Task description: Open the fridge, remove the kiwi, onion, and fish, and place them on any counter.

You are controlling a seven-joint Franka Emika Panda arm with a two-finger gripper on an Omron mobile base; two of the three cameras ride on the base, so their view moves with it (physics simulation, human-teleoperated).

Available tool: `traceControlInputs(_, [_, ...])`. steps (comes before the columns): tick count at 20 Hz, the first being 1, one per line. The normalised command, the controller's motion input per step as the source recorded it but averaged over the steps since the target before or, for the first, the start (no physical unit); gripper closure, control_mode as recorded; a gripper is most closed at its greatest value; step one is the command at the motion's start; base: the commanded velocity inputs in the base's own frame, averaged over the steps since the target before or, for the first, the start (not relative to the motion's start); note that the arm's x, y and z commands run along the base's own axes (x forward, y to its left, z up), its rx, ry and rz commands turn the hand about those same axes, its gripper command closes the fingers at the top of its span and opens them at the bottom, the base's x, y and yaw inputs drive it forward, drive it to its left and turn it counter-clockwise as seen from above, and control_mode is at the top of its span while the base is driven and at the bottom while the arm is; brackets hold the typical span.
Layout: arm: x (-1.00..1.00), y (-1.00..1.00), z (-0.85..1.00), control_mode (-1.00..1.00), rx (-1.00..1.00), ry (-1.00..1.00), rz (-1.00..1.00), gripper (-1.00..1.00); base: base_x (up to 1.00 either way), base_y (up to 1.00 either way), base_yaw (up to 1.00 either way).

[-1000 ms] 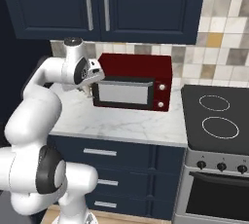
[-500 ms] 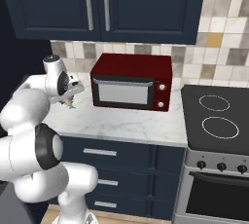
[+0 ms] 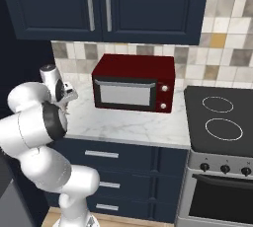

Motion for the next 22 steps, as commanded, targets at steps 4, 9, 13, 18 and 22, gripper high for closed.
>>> traceControlInputs(4, [0.41, 0.32, -0.6, -1.0, 0.0, 0.16, 0.01, 1.0, 0.0, 0.0, 0.0])
traceControlInputs(9, [0.38, 0.24, -0.24, -1.0, 0.0, 0.06, 0.0, 1.0, 0.0, 0.0, 0.0])
traceControlInputs(13, [0.41, 0.34, -0.35, -1.0, 0.0, 0.0, 0.0, 1.0, 0.0, 0.0, 0.0])
traceControlInputs(18, [0.32, 0.1, -0.4, -1.0, 0.0, 0.0, 0.0, -1.0, 0.0, 0.0, 0.0])
traceControlInputs(22, [0.0, 0.0, 0.0, -1.0, 0.0, 0.0, -0.02, -1.0, 0.0, 0.0, 0.0])
